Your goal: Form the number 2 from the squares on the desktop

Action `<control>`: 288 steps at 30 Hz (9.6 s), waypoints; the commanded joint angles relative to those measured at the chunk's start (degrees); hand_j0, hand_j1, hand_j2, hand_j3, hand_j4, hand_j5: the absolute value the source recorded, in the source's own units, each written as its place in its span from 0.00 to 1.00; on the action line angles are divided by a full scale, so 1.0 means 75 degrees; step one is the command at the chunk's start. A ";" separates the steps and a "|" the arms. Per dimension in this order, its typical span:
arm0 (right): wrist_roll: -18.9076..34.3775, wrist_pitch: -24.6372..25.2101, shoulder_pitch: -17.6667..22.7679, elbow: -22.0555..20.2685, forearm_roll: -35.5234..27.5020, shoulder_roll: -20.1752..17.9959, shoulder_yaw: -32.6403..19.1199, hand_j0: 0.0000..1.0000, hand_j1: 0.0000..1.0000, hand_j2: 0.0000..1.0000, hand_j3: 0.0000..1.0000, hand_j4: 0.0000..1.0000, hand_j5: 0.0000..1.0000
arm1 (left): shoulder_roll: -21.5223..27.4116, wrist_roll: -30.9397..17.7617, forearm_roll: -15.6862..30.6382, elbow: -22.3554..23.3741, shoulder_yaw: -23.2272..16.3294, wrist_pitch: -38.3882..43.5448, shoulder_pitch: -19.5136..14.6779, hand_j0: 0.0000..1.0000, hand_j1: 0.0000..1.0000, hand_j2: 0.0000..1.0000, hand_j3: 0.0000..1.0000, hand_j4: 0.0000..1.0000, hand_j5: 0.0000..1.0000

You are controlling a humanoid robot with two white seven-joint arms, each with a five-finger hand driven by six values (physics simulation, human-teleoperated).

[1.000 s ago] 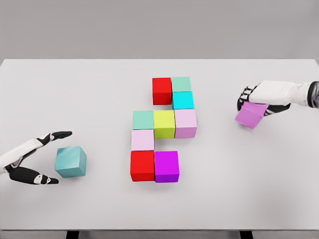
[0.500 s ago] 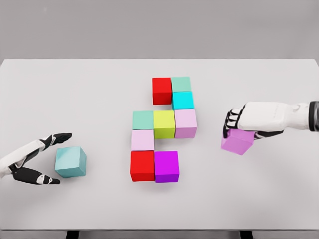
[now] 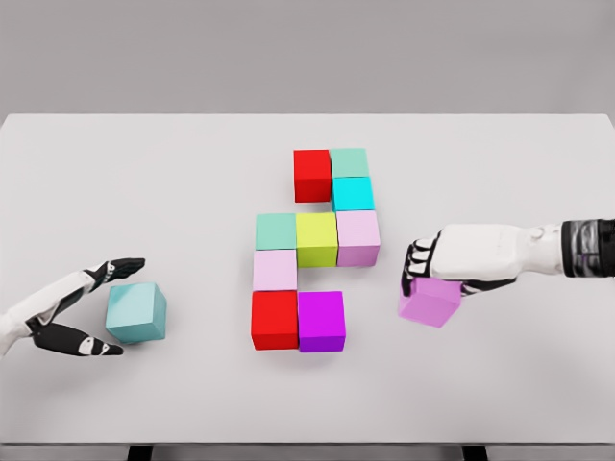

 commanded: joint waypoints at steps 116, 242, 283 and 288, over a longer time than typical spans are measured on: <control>-0.0014 0.0014 -0.1066 -0.0027 -0.0045 -0.0990 0.2109 1.00 1.00 1.00 1.00 1.00 1.00 | -0.4824 -0.1628 -0.2243 0.4705 -0.1921 0.3776 -0.6879 0.38 0.38 0.38 0.38 0.38 0.38; -0.0014 0.0014 0.1547 0.3431 -0.4815 0.0428 -0.1711 1.00 1.00 1.00 1.00 1.00 1.00 | -0.5504 -0.1429 -0.4669 0.4764 -0.1839 0.2663 -0.7324 0.98 0.98 0.98 0.98 0.98 0.98; -0.0014 0.0014 0.1594 0.3313 -0.4592 0.0627 -0.1770 1.00 1.00 1.00 1.00 1.00 1.00 | -0.3394 -0.2322 -0.4680 0.3451 -0.0972 0.1948 -0.6785 1.00 1.00 1.00 1.00 1.00 1.00; -0.0014 0.0014 0.1594 0.3325 -0.4592 0.0627 -0.1770 1.00 1.00 1.00 1.00 1.00 1.00 | -0.3476 -0.2322 -0.4762 0.3486 -0.0937 0.1831 -0.7020 1.00 1.00 1.00 1.00 1.00 1.00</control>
